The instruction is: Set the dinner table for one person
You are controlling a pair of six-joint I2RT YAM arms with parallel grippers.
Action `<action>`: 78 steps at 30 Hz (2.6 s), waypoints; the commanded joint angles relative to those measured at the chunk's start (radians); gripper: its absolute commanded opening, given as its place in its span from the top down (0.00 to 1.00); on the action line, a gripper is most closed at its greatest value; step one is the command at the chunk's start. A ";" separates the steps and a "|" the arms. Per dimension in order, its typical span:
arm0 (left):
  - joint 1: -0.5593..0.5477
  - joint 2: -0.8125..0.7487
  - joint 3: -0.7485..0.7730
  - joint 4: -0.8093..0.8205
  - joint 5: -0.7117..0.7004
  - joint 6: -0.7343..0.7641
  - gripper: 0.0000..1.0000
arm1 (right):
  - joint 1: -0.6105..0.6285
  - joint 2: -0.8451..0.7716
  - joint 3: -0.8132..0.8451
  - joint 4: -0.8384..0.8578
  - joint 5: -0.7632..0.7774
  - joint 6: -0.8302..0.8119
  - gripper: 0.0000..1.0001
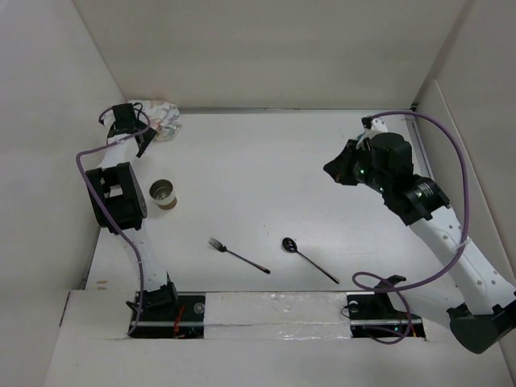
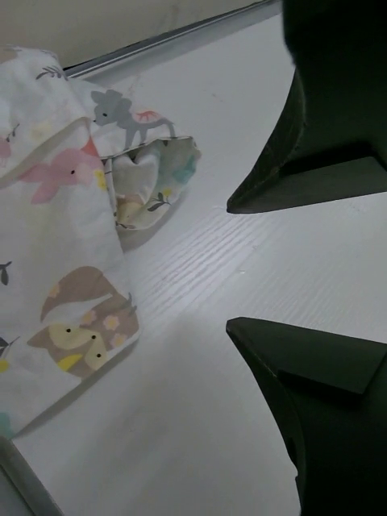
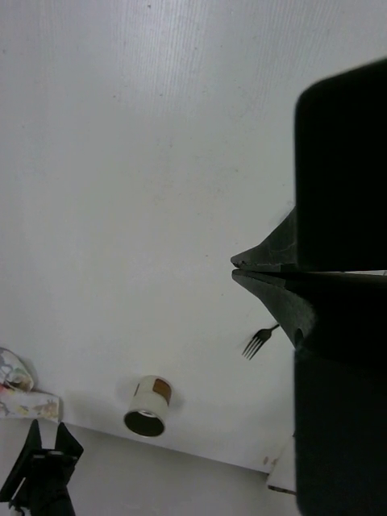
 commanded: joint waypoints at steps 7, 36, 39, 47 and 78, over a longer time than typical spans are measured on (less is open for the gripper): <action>0.000 0.199 0.290 -0.073 -0.154 -0.017 0.42 | 0.006 0.046 0.032 0.012 -0.012 0.039 0.55; -0.142 0.198 0.338 0.080 0.017 0.069 1.00 | 0.189 0.081 0.032 0.027 0.112 0.116 0.49; -0.243 0.096 0.344 0.103 0.051 0.105 1.00 | 0.189 0.106 0.043 0.058 0.117 0.099 0.49; -0.371 -0.066 0.540 0.083 0.365 0.066 1.00 | 0.180 0.163 0.098 0.116 0.168 0.062 0.65; -0.322 -0.062 0.173 -0.002 0.331 0.177 0.41 | -0.101 0.222 -0.297 0.167 0.206 0.275 0.98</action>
